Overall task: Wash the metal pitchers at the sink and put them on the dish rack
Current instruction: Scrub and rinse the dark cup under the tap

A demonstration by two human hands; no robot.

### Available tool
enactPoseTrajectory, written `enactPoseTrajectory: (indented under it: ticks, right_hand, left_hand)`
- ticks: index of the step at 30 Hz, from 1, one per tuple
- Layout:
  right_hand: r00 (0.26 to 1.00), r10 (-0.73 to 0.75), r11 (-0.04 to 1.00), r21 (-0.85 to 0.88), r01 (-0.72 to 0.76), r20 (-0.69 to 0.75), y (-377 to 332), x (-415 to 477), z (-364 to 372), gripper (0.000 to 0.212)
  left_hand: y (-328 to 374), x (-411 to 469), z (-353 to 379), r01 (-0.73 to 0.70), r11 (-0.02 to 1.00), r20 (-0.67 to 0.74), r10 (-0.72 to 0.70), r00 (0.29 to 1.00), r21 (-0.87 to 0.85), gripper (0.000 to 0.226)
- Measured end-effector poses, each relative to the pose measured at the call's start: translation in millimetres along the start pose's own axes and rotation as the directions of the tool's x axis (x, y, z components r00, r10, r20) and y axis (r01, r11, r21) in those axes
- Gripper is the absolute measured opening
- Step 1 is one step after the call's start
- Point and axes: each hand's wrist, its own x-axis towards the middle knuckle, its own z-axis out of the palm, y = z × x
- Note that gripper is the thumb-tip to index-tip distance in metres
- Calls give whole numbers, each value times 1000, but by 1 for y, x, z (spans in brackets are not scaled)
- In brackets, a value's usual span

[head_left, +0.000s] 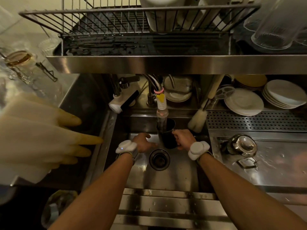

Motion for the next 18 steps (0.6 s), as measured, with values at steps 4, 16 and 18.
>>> enactPoseTrajectory:
  ticks: [4,16,18]
  right_hand:
    - [1000,-2,1000,-27,2,6,-10,0,11,36]
    - [999,12,998,-61,-10,44,-6,3,0,35]
    - [999,25,997,-75,-22,32,-6,4,-4,37]
  left_hand:
    - [1,0,-2,3,999,-36,-2,999,39,64]
    - [7,-1,-11,13,998,-22,-12,1000,55,59]
    - [5,-1,-12,0,999,-8,1,1000,54,60]
